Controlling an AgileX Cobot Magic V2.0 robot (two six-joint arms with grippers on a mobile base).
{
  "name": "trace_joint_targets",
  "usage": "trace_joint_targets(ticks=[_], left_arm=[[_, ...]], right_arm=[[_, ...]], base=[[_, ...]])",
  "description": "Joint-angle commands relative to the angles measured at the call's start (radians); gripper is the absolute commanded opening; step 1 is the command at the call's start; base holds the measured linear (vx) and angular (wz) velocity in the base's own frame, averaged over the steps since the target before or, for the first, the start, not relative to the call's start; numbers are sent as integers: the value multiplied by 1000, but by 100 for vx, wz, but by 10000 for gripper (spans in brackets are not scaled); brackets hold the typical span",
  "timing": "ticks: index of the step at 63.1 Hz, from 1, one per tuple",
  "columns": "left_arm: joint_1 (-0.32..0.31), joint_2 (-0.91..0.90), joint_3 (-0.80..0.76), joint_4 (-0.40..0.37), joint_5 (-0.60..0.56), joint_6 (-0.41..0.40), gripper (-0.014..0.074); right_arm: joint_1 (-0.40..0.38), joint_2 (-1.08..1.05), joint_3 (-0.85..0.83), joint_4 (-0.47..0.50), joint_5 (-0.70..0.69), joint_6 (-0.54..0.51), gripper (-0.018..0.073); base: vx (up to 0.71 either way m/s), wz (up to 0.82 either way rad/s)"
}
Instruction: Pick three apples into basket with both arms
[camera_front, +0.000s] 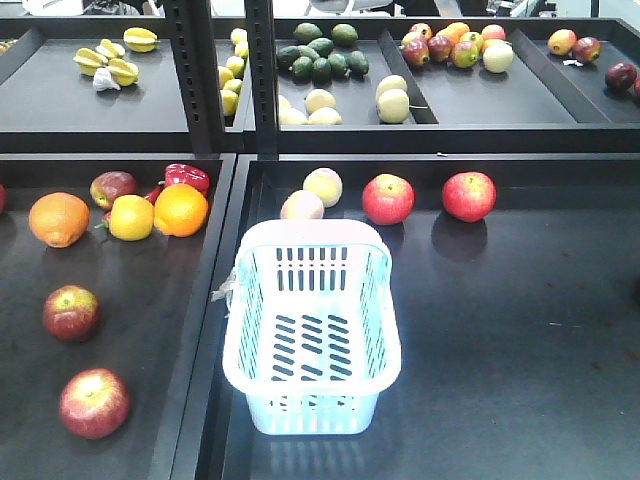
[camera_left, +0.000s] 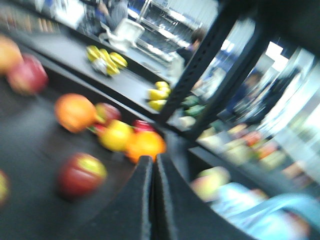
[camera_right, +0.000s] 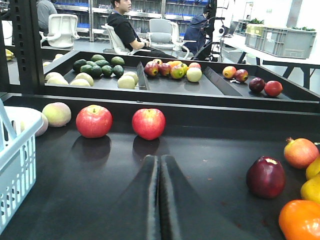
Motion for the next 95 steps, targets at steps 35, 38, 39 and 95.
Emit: trace_joint_targets(ticks=[35, 38, 39, 95], left_arm=[[-1, -22, -203, -577, -131, -135, -6], [-1, -22, -266, -542, -131, -65, -6], [-1, -20, -287, -529, -131, -24, -6], [-62, 880, -1193, -974, 708, 1560, 293]], right_arm=[[-5, -8, 9, -3, -73, -11, -3], [-5, -8, 9, -3, -73, -11, -3], [-5, -8, 9, -3, -73, -11, -3], [-5, -8, 9, -3, -73, -11, -3]], base=[[0, 0], [0, 0], [0, 0], [0, 0]])
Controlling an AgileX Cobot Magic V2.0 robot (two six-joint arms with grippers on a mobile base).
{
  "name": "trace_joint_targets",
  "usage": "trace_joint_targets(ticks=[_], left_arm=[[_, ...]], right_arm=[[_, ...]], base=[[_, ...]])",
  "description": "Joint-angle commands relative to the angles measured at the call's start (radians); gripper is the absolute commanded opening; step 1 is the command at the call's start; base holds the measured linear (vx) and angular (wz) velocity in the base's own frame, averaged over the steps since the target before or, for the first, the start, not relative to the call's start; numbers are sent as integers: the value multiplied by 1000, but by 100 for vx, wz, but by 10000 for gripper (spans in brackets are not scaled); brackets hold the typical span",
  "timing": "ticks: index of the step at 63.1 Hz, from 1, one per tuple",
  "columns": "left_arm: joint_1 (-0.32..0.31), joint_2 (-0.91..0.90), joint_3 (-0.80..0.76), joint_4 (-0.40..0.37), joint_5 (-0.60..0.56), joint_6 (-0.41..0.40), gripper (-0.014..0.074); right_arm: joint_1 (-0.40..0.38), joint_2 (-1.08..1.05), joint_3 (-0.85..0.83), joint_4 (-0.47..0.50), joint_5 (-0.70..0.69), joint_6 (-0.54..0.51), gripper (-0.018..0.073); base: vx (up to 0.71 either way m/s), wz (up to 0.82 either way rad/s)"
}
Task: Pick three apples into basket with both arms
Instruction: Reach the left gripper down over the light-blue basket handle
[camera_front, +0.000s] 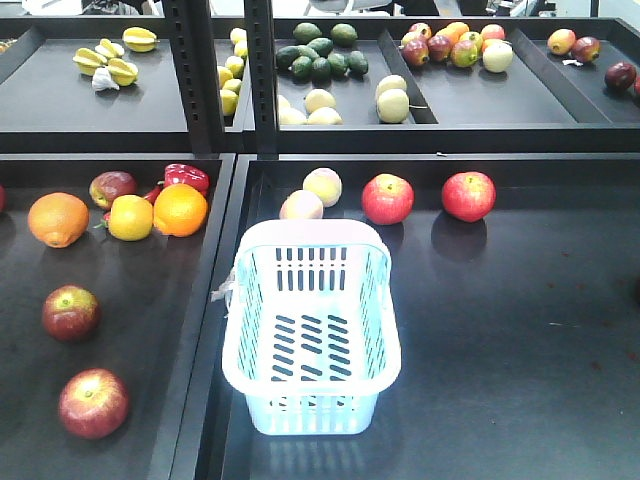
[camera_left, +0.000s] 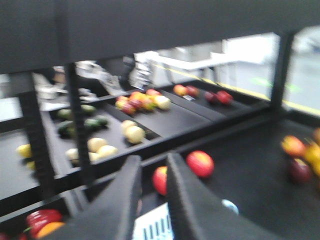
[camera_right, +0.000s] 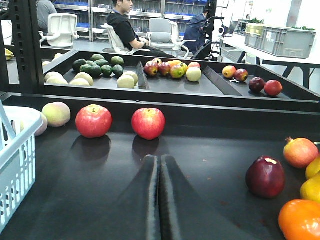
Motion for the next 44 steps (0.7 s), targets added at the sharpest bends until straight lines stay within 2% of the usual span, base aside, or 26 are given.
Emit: trace_joint_targets(ticks=[1, 10, 15, 20, 28, 31, 44], left_arm=[[-7, 95, -91, -110, 55, 116, 314], [-7, 252, -215, -106, 189, 142, 515], [-7, 335, -289, -99, 272, 142, 582], [-14, 420, -373, -99, 359, 135, 591], [-74, 556, -512, -93, 419, 132, 573], [-102, 607, -566, -67, 432, 133, 565], [-259, 810, -738, 133, 474, 131, 551]], right_arm=[[-5, -8, 9, -3, -73, -11, -3], [-5, -8, 9, -3, -73, -11, -3], [-5, -8, 9, -3, -73, -11, -3], [-5, -8, 9, -3, -73, -11, -3], [-5, -8, 9, -3, -73, -11, -3], [-5, -8, 9, -3, -73, -11, -3], [-5, -8, 9, -3, -73, -11, -3]], base=[[0, 0], [0, 0], [0, 0], [0, 0], [0, 0], [0, 0], [0, 0]])
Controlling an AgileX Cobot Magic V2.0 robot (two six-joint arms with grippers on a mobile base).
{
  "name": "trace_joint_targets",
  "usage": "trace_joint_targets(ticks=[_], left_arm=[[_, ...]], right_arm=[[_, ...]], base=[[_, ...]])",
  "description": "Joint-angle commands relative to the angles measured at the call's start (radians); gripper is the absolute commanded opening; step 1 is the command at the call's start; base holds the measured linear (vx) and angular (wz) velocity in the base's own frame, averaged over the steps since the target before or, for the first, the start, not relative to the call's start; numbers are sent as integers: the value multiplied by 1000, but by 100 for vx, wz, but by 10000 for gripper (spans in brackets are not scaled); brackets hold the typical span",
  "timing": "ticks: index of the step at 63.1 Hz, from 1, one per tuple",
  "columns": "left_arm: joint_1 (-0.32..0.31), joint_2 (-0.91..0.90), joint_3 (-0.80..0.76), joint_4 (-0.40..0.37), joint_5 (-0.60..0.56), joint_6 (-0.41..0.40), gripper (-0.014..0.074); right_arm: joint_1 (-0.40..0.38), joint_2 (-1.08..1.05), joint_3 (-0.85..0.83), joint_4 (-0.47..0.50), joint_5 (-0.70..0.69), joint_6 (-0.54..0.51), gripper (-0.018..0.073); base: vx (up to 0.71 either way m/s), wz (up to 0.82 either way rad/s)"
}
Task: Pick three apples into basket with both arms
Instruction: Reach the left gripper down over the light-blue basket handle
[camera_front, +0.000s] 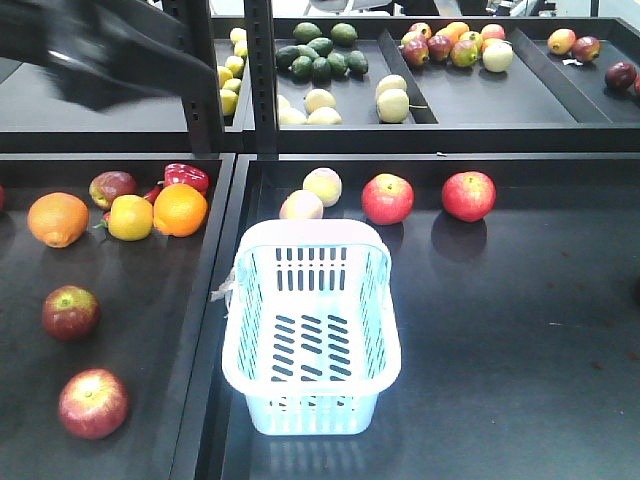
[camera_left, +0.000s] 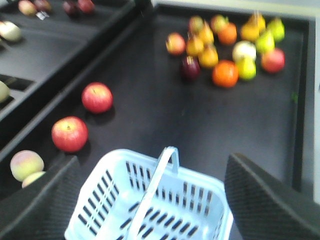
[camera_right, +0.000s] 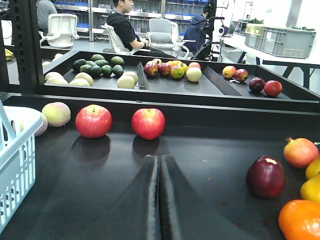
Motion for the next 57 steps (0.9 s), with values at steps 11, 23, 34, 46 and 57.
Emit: trace_joint_targets(ticks=[11, 23, 34, 46, 57], left_arm=[[-144, 158, -129, 90, 8, -4, 551], [-184, 255, -131, 128, 5, -2, 551], [-192, 312, -131, 197, -9, -2, 551], [-192, 342, -131, 213, -33, -1, 551], [-192, 368, -131, 232, -38, 0, 551]], right_arm=[[-5, -8, 9, -3, -73, -11, -3], [-5, -8, 9, -3, -73, -11, -3], [-5, -8, 9, -3, -73, -11, -3], [-5, -8, 9, -3, -73, -11, -3], [-5, -8, 9, -3, -73, -11, -3]], base=[[0, 0], [0, 0], [0, 0], [0, 0], [0, 0]])
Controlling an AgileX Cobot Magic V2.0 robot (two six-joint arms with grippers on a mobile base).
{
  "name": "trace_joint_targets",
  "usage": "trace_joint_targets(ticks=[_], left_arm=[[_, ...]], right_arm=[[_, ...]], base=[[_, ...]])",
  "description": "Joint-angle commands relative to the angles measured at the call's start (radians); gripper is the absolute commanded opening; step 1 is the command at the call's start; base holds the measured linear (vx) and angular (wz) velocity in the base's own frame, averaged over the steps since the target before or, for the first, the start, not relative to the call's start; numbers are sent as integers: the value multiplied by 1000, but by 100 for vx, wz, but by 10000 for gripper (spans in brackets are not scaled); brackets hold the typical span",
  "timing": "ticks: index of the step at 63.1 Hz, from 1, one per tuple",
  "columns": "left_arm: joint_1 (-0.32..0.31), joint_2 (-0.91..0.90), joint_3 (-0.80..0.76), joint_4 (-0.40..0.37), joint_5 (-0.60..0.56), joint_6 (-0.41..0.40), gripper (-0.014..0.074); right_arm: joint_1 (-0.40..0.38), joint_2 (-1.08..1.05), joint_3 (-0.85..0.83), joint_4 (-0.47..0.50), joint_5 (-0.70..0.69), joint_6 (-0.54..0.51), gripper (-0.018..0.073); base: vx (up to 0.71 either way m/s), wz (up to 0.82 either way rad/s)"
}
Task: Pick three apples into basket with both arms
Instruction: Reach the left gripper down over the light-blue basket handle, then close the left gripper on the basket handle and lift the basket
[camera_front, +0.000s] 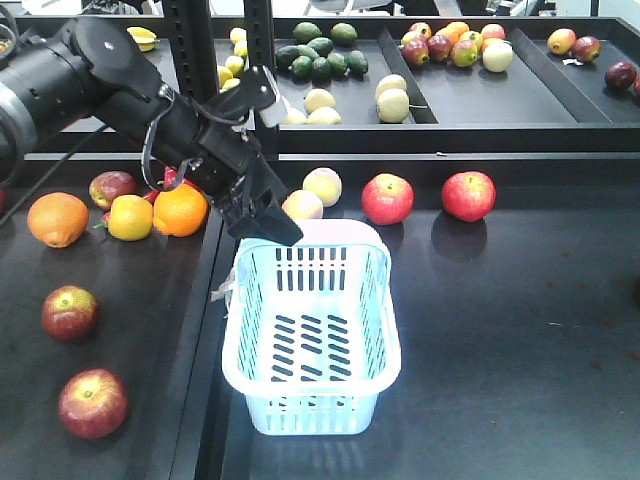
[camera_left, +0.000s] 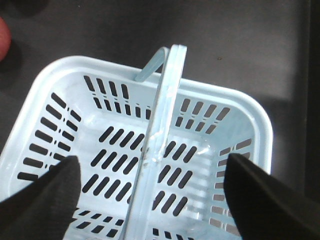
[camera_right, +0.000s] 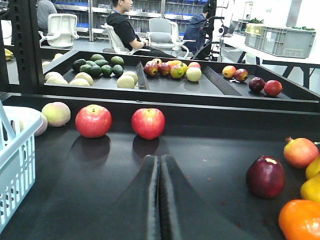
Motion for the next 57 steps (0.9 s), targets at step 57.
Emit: trace_joint_targets(ticks=[57], left_arm=[[-5, 87, -30, -35, -57, 50, 448]], right_arm=[[-5, -8, 9, -3, -73, -11, -3]], base=[[0, 0]])
